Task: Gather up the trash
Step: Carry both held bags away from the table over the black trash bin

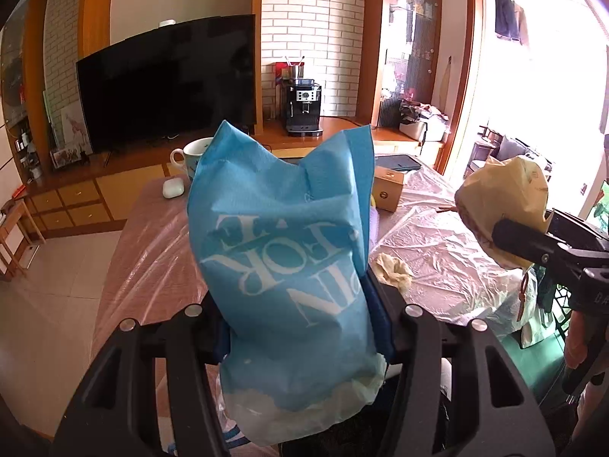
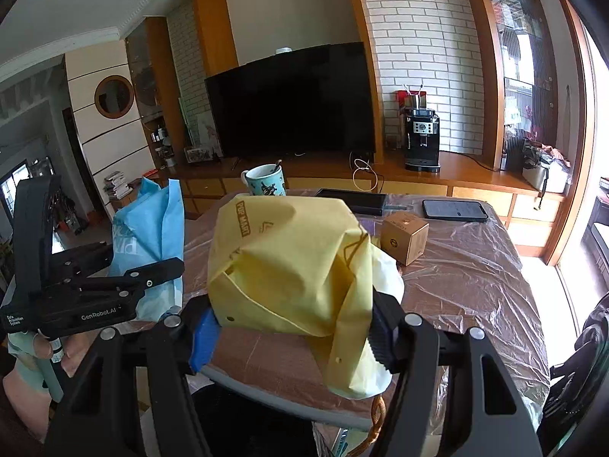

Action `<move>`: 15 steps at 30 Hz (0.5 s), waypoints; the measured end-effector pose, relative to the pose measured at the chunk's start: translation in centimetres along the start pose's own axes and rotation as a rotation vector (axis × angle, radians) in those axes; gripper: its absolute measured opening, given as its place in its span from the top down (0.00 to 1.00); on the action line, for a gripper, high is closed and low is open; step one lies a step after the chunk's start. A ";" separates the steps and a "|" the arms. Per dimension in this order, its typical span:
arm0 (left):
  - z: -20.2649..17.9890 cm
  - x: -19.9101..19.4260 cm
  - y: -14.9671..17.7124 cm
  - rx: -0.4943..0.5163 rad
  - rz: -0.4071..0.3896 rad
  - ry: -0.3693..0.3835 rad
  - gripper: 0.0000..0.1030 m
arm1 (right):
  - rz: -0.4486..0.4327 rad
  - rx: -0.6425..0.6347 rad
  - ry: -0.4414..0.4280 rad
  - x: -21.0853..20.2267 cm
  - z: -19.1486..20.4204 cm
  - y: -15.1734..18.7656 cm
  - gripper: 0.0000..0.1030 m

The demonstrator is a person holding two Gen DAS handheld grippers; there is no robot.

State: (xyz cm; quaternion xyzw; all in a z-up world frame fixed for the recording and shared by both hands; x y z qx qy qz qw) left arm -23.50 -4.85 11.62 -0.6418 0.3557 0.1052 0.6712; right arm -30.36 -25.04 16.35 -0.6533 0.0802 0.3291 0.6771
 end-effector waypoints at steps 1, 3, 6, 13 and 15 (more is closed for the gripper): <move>-0.2 -0.4 0.3 0.007 -0.001 0.001 0.45 | 0.000 -0.006 -0.005 -0.4 0.2 0.2 0.39; -0.4 -1.0 0.9 0.019 -0.002 0.000 0.45 | 0.003 -0.012 -0.014 -1.0 0.5 0.8 0.39; -0.9 -1.9 2.1 0.044 0.008 0.005 0.45 | 0.010 -0.024 -0.031 -2.1 1.1 1.9 0.39; -2.0 -2.9 4.9 0.100 0.055 0.023 0.45 | 0.059 -0.047 -0.072 -3.5 2.4 4.5 0.39; -2.3 -3.0 5.6 0.112 0.070 0.030 0.45 | 0.085 -0.038 -0.092 -3.6 2.4 5.3 0.39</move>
Point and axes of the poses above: each gripper's, at about its wrist camera, not at the fingertips, and x roughly the way its jaws point, z to its left, y to its underside, the point moved 1 cm from there along x, roughly the way its jaws point, and after that the axes turned 4 degrees about y, right-handed, at the moved point
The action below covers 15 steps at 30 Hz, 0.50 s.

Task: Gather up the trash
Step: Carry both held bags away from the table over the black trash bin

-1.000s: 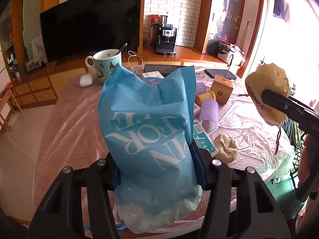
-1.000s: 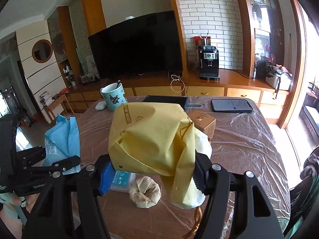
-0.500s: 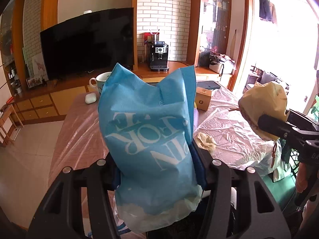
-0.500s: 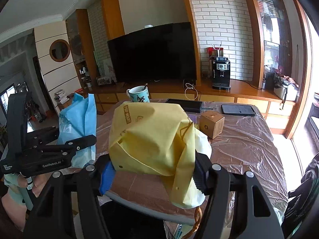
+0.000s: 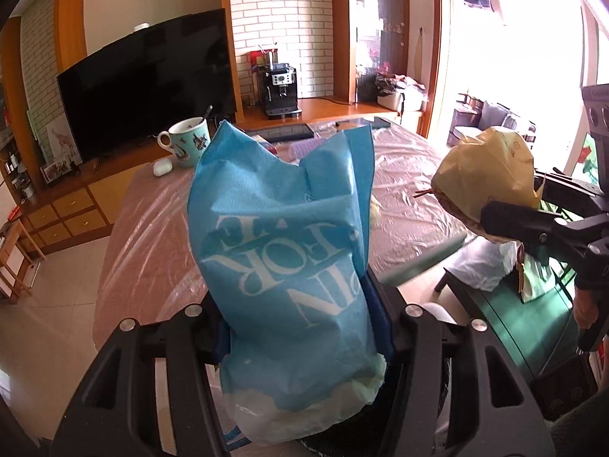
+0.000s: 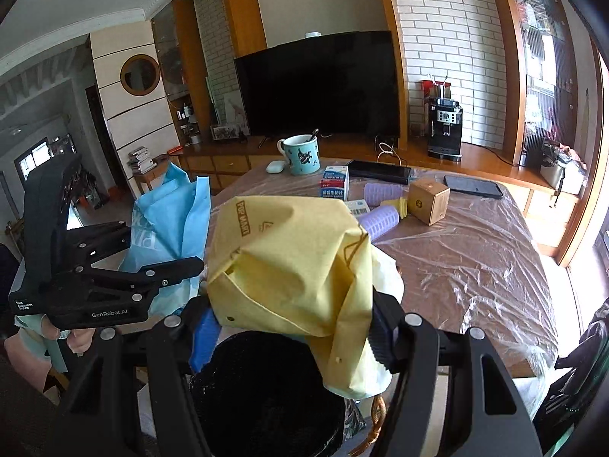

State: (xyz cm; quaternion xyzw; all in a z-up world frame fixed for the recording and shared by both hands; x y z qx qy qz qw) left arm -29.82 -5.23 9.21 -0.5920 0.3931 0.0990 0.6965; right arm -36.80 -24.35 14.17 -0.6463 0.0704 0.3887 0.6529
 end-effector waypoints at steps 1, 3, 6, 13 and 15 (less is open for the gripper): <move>-0.2 0.0 0.3 0.005 0.008 0.005 0.45 | 0.010 0.002 -0.004 0.0 0.1 0.2 0.39; -0.7 0.0 1.1 0.014 0.026 0.017 0.45 | 0.034 0.006 -0.003 0.0 0.2 1.0 0.39; -1.6 0.2 2.0 0.037 0.050 0.033 0.45 | 0.070 0.003 -0.006 0.2 0.5 2.0 0.39; -2.7 0.6 3.3 0.067 0.097 0.061 0.45 | 0.132 -0.004 -0.012 0.9 0.9 4.0 0.39; -2.9 0.7 3.8 0.077 0.111 0.066 0.45 | 0.146 -0.008 -0.012 1.1 0.9 4.6 0.39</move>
Point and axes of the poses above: each gripper's, at about its wrist camera, not at the fingertips, and x roughly the way its jaws point, z to its left, y to its underside, the point moved 1 cm from there along x, roughly the way its jaws point, and after that the axes turned 4 degrees about y, right-handed, at the moved point
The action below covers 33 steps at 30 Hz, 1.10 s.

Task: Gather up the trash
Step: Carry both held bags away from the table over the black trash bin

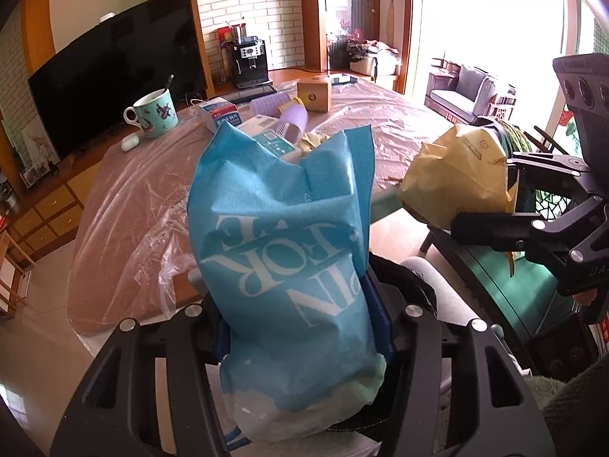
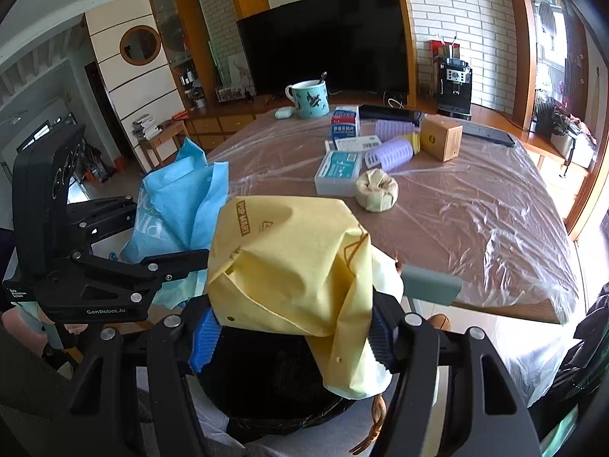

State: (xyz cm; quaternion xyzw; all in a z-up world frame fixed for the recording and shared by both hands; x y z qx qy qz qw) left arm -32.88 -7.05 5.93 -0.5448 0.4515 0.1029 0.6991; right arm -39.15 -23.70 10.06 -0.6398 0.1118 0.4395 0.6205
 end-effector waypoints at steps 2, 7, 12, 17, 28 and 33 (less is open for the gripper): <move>-0.2 0.3 0.3 0.008 0.017 0.004 0.45 | 0.016 0.000 0.000 0.3 0.0 0.5 0.39; -0.6 1.4 1.5 0.011 0.062 0.023 0.45 | 0.056 -0.013 0.012 1.4 0.2 1.5 0.39; -0.8 2.7 2.5 0.017 0.105 0.031 0.45 | 0.100 -0.019 0.014 2.8 0.3 2.2 0.39; -0.8 4.0 3.3 0.010 0.140 0.030 0.45 | 0.134 -0.024 0.009 4.2 0.3 2.8 0.39; -0.4 6.4 4.6 0.002 0.204 0.030 0.45 | 0.192 -0.009 0.020 6.6 -0.1 3.8 0.39; -0.3 7.5 5.1 0.011 0.228 0.023 0.45 | 0.213 -0.008 0.032 7.7 -0.1 4.3 0.39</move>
Point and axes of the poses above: each gripper's, at about its wrist camera, not at the fingertips, and x roughly the way its jaws point, z to its left, y to its underside, the point moved 1 cm from there along x, roughly the way its jaws point, and after that the axes turned 4 degrees about y, right-handed, at the moved point
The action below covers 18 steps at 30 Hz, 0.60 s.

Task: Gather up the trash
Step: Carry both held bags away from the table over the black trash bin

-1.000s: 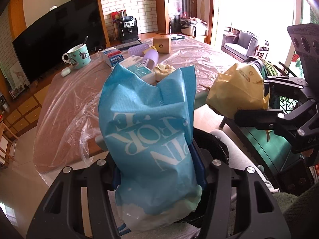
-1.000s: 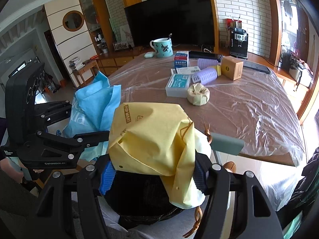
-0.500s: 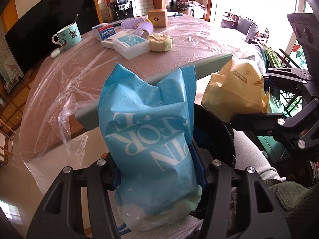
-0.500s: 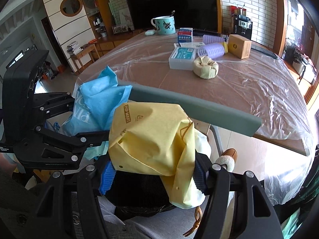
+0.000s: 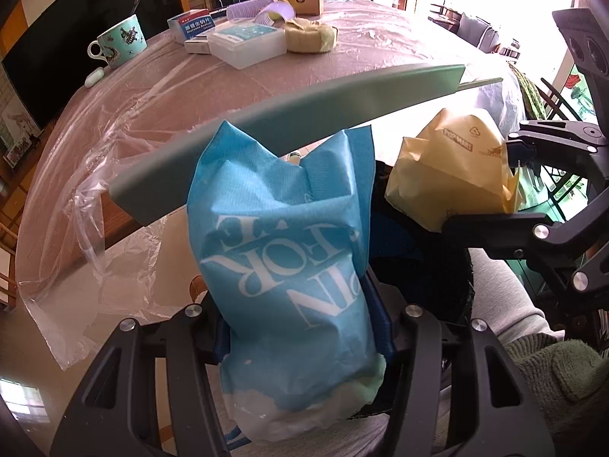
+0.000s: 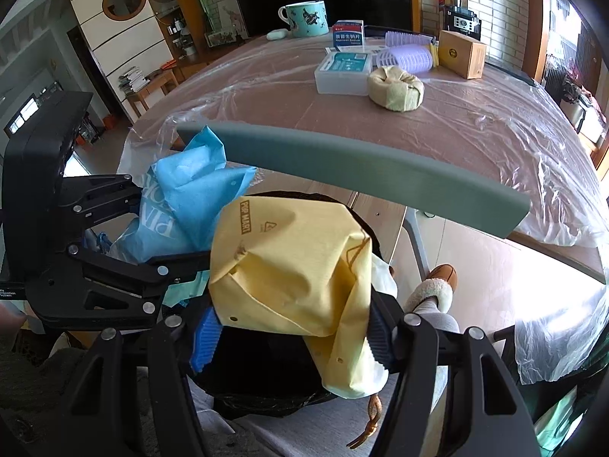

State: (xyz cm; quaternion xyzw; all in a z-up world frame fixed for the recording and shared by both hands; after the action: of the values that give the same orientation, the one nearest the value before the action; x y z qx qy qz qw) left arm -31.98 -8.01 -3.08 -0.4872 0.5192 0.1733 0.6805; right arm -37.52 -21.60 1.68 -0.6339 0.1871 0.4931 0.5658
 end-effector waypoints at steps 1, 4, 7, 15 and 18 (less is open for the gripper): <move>0.1 0.2 0.0 0.000 0.004 -0.003 0.45 | 0.003 0.001 0.002 0.2 0.0 0.0 0.39; 0.3 0.9 0.1 -0.006 0.018 0.000 0.45 | 0.013 0.018 0.004 1.0 -0.3 0.2 0.39; 0.3 1.7 0.4 0.000 0.036 -0.002 0.45 | 0.021 0.030 0.019 1.5 -0.5 0.2 0.39; 1.2 2.8 0.3 -0.009 0.053 -0.018 0.45 | 0.031 0.074 0.011 2.9 -0.6 0.2 0.39; 1.4 3.0 0.3 -0.018 0.052 -0.014 0.45 | 0.020 0.095 -0.001 3.2 -0.5 0.0 0.39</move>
State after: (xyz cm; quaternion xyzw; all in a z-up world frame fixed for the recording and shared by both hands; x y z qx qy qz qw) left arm -30.18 -7.51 -5.88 -0.4783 0.5254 0.1990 0.6750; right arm -35.91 -21.07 -1.08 -0.6041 0.2165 0.4895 0.5904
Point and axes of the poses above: each gripper's, at about its wrist camera, not at the fingertips, and x roughly the way its jaws point, z to its left, y to its underside, the point moved 1 cm from there along x, roughly the way its jaws point, and after that the axes turned 4 degrees about y, right-handed, at the moved point
